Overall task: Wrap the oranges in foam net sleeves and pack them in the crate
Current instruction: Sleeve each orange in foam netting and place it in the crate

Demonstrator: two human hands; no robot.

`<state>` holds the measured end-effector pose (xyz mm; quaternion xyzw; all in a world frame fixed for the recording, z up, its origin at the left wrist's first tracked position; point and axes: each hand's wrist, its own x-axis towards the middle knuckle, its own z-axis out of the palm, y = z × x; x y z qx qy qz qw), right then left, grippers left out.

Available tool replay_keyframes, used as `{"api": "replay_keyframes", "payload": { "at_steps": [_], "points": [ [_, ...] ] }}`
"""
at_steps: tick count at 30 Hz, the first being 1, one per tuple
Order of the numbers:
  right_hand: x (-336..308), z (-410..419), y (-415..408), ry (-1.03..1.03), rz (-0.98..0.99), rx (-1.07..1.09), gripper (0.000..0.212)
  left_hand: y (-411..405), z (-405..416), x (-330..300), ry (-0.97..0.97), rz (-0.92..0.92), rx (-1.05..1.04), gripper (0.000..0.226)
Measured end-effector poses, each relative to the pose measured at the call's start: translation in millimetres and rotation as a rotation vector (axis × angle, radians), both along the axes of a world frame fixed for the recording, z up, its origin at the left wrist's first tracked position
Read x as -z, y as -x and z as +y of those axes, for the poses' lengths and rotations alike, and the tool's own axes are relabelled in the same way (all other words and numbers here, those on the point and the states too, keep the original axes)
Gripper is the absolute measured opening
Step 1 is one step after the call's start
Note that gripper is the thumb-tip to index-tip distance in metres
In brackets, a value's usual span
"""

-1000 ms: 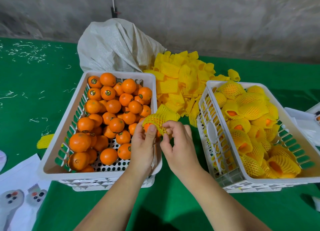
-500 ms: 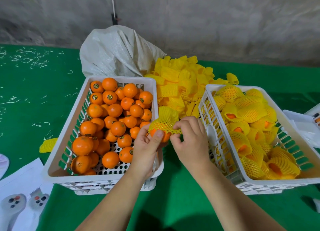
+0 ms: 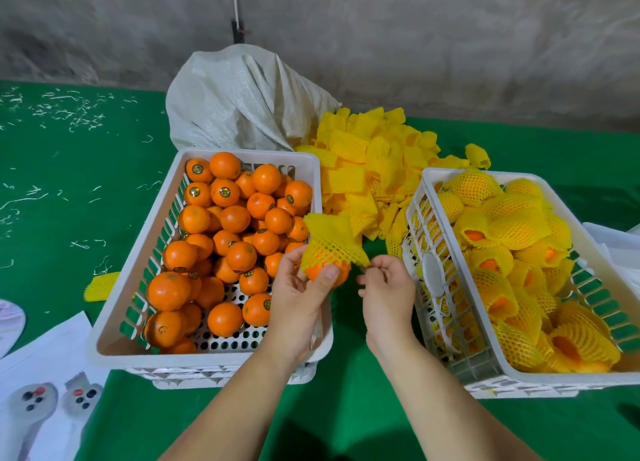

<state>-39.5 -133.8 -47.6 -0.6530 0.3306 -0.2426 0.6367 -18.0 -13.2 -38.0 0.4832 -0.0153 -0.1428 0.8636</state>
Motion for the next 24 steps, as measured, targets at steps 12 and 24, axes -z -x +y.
{"api": "replay_keyframes", "payload": {
  "at_steps": [12, 24],
  "points": [
    [-8, -12, -1, -0.110, -0.139, -0.388, 0.016, -2, 3, -5, 0.030, 0.065, 0.052, 0.092],
    [5, 4, 22, 0.192, -0.054, -0.306, 0.023, 2, 0, -3, -0.064, -0.045, -0.048, 0.038]
  ]
}}
